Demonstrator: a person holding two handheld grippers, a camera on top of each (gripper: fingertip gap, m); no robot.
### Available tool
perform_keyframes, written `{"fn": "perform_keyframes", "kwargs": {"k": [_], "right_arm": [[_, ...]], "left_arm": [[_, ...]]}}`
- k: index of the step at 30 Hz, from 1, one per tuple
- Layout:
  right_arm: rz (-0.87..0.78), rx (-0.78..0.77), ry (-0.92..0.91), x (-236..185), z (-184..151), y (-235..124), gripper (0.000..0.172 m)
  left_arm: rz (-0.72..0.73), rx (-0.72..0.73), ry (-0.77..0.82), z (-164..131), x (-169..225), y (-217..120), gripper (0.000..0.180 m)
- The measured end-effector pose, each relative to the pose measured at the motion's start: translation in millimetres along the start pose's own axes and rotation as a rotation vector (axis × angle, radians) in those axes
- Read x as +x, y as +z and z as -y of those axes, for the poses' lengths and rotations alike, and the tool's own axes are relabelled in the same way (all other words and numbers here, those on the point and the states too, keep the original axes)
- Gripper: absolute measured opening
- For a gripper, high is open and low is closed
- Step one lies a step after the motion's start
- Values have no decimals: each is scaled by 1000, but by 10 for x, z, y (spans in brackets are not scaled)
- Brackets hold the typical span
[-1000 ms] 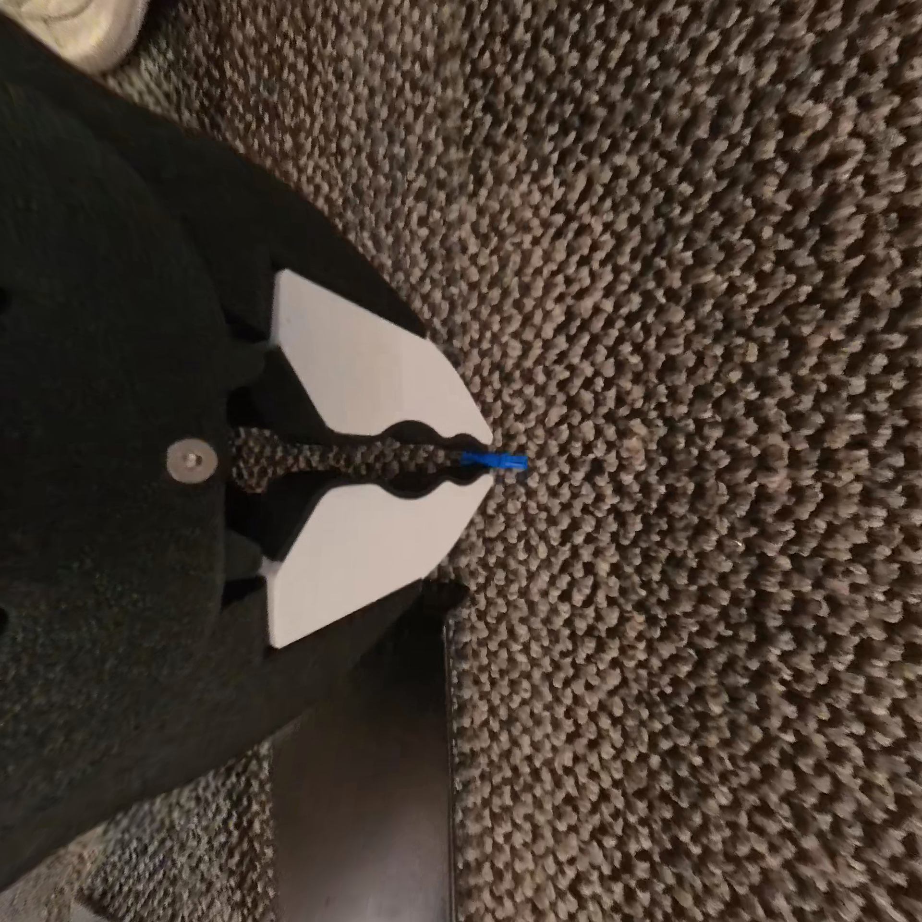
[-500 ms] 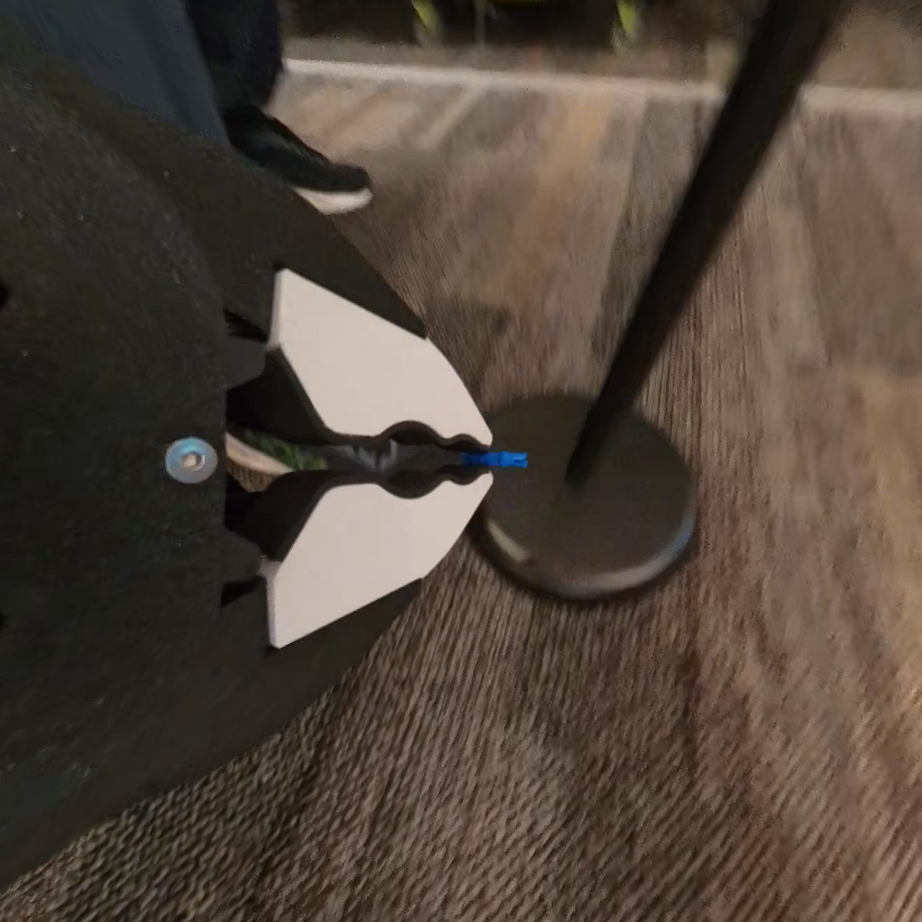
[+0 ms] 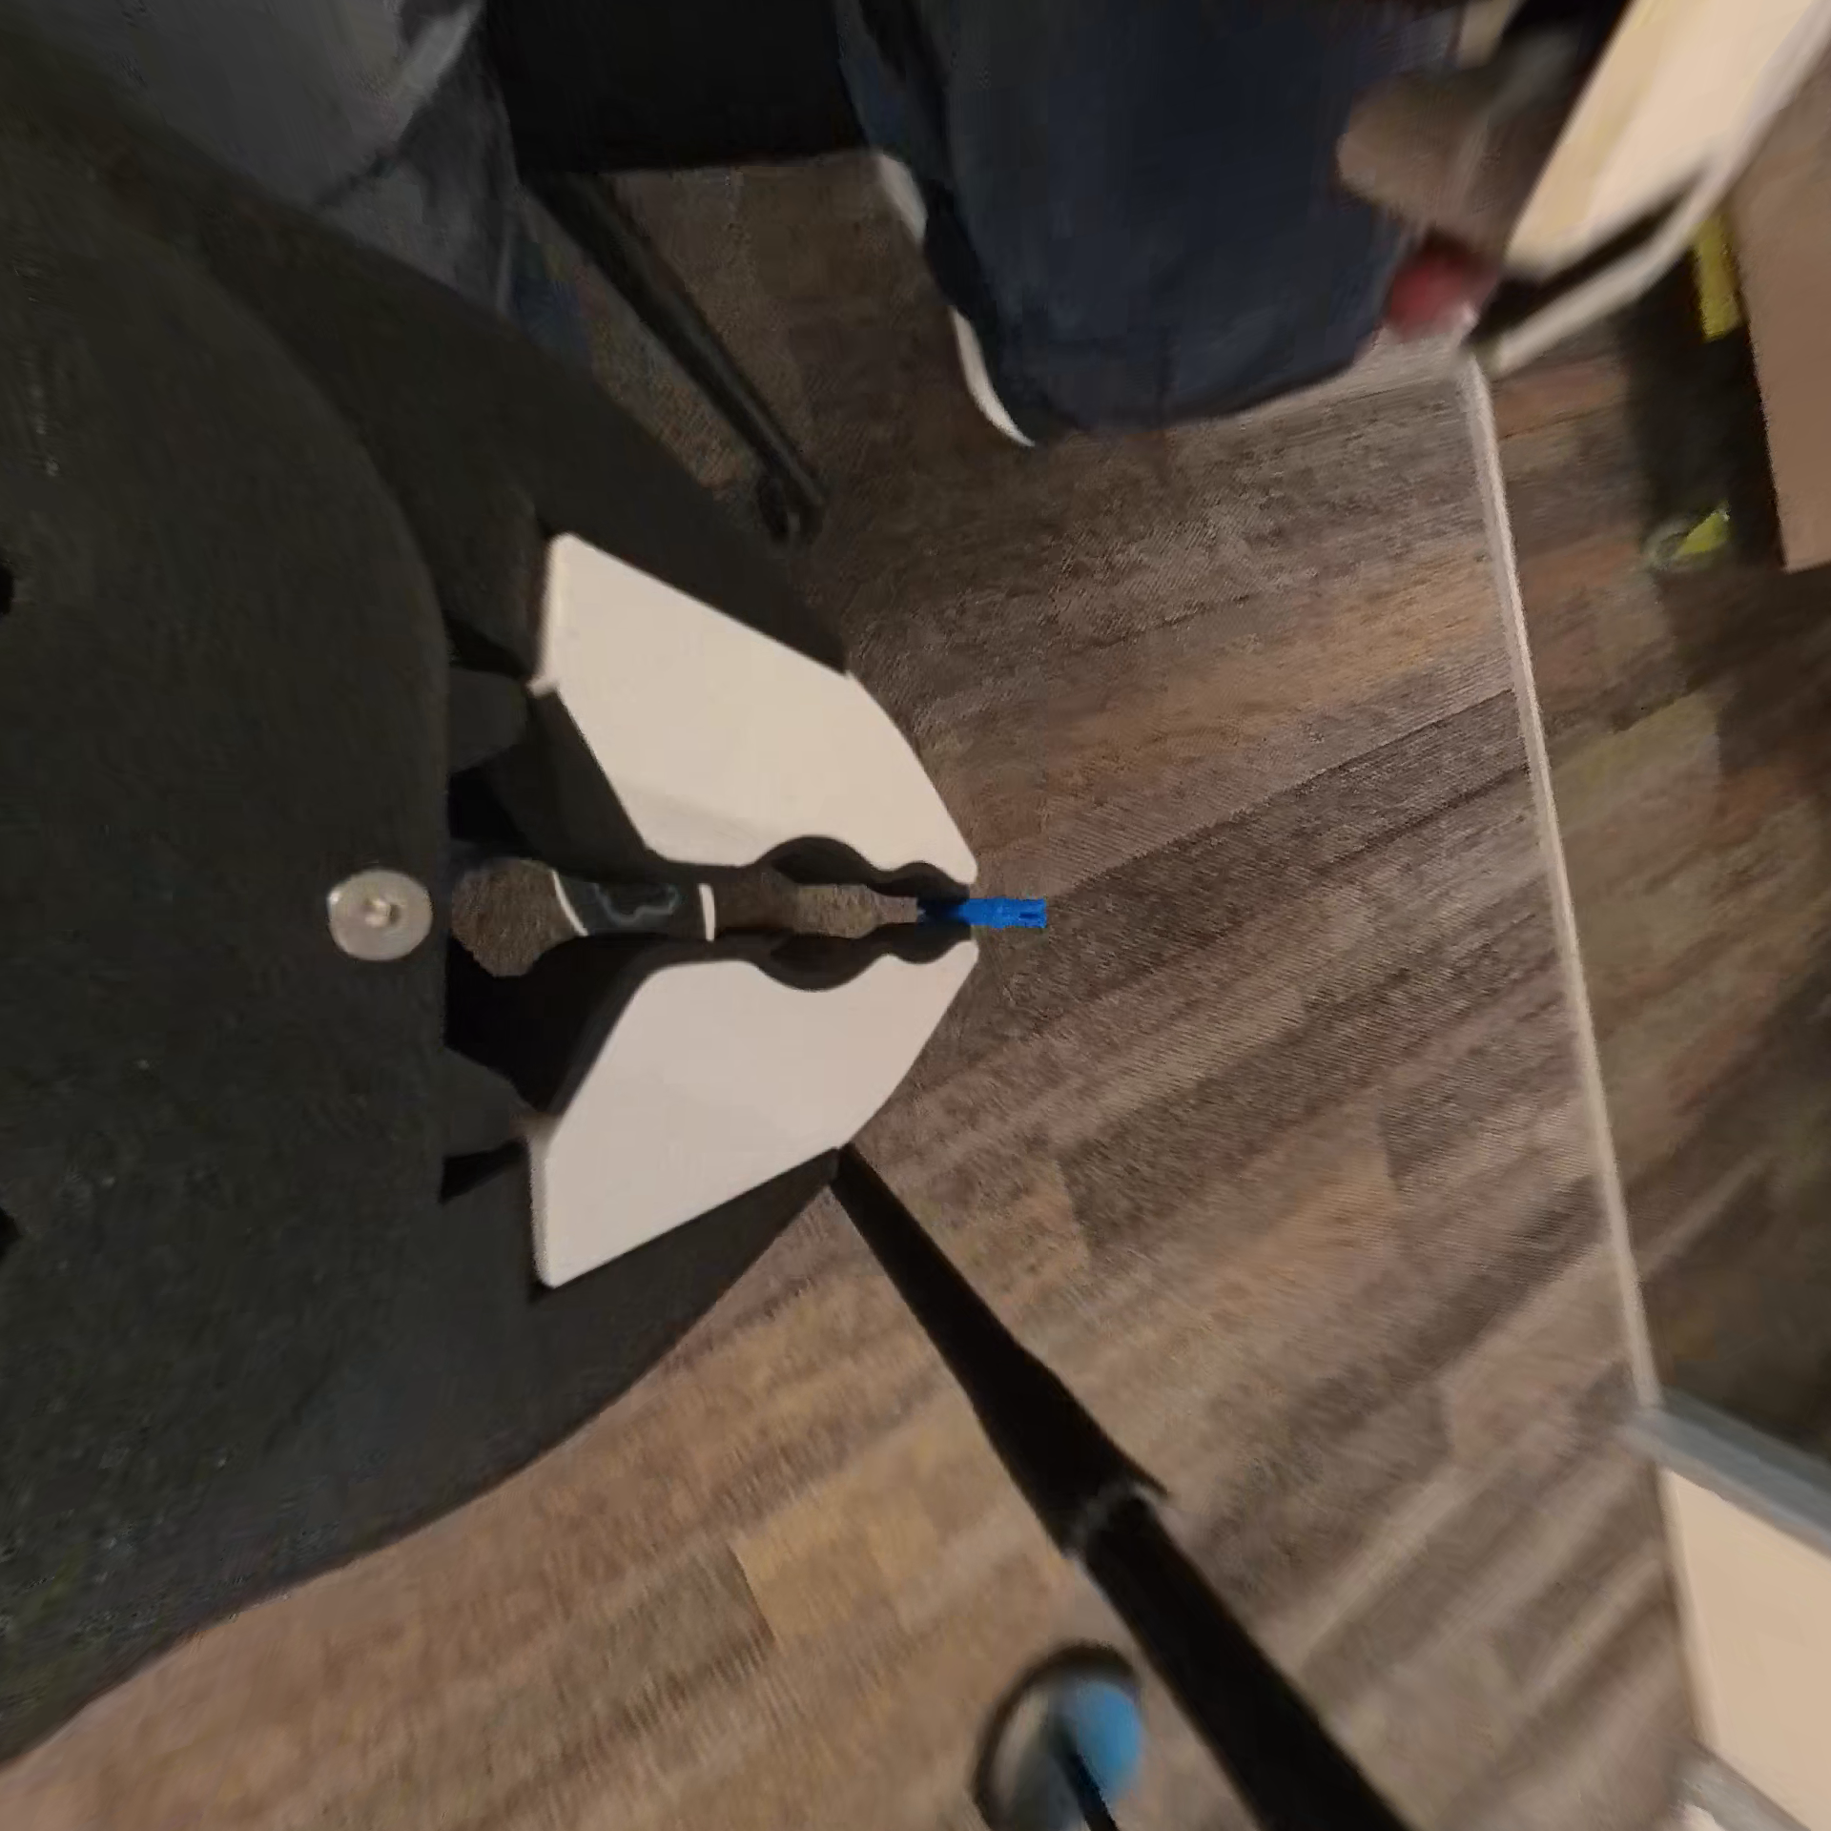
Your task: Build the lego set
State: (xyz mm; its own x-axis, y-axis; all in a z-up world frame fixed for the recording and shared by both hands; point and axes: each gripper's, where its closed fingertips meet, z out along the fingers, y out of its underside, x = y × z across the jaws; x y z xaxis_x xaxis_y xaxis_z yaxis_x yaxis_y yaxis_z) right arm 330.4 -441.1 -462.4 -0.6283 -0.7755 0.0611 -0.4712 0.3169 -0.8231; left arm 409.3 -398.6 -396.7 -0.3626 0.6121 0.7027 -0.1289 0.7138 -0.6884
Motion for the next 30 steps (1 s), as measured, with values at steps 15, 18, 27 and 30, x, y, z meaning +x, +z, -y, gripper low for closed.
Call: {"fn": "perform_keyframes", "kwargs": {"k": [15, 18, 27, 30], "right_arm": [[-598, 83, -380, -786, 1281, -2270, 4], [-769, -30, -378, -837, 1291, -2899, 4], [-1148, -367, -130, -1189, 440, -4797, 4], [-1263, -446, -24, -1318, -47, -5290, 4]], "left_arm": [[-363, -49, 667, 298, 2413, 209, 19], [-561, -66, 714, 301, 3009, 394, 21], [-1028, -250, 797, -386, 4674, 1101, 20], [-1157, -315, 857, -777, 5236, 1506, 21]]}}
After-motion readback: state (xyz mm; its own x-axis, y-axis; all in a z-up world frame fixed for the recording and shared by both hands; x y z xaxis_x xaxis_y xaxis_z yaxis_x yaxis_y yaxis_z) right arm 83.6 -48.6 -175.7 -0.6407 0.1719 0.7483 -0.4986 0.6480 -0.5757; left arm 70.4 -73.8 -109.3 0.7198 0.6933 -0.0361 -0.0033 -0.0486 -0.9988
